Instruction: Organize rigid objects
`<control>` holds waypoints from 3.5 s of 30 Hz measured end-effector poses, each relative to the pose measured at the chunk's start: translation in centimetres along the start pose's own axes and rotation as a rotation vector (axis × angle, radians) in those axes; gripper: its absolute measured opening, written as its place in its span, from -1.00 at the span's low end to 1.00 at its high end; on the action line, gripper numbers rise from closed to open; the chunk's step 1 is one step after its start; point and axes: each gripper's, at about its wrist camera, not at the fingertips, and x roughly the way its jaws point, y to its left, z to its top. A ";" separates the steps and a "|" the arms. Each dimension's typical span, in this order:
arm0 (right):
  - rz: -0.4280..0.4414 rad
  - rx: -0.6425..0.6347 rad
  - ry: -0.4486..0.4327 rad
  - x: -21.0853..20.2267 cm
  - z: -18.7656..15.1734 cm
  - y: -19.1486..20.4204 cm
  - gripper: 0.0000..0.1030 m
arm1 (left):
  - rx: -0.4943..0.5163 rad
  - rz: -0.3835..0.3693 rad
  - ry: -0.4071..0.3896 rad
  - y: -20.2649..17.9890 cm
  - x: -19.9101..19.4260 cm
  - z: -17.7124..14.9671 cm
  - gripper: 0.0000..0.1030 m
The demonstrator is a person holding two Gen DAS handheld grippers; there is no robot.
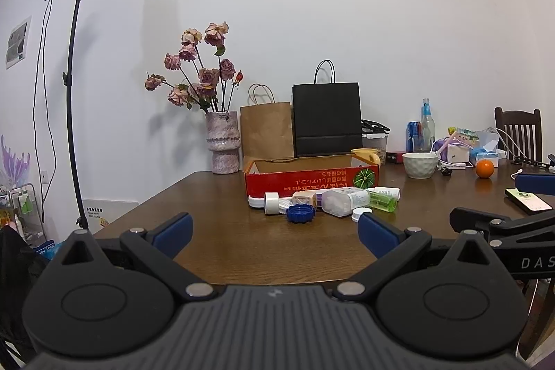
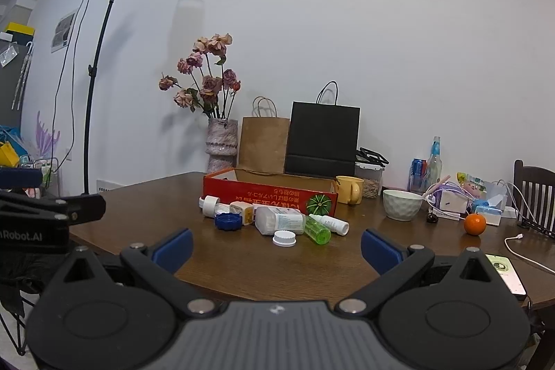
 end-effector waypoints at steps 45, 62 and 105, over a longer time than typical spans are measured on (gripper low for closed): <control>0.012 0.020 0.014 0.3 -0.6 0.0 1.00 | 0.004 -0.020 0.011 0.0 0.1 0.0 1.00; 0.012 0.013 0.011 0.8 -0.6 0.1 1.00 | 0.012 -0.023 0.002 0.0 0.4 -0.1 1.00; 0.155 0.009 0.504 34.0 0.3 -4.8 0.78 | 0.025 -0.198 0.535 -2.0 36.5 0.5 0.66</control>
